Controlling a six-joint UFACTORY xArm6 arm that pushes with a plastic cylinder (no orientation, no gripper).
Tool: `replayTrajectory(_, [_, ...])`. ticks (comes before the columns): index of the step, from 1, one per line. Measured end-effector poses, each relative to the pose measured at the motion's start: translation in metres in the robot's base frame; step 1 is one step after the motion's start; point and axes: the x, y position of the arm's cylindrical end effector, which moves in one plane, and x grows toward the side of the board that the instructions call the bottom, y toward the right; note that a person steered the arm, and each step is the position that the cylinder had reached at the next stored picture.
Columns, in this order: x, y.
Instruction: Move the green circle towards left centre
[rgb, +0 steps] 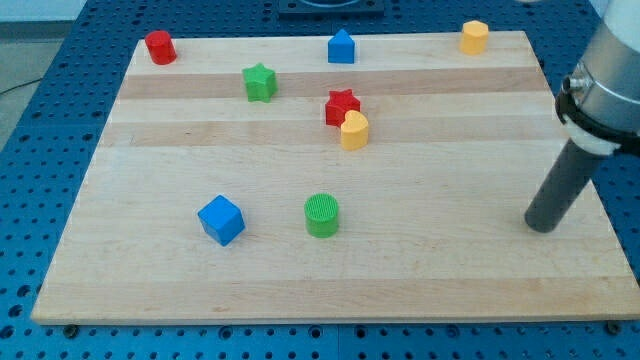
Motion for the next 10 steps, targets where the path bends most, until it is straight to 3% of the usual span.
replayTrajectory(3, [0.019, -0.109])
replayTrajectory(5, [0.007, -0.185])
replayTrajectory(7, [-0.024, -0.229])
replayTrajectory(9, [0.003, -0.221])
replayTrajectory(10, [0.000, -0.243])
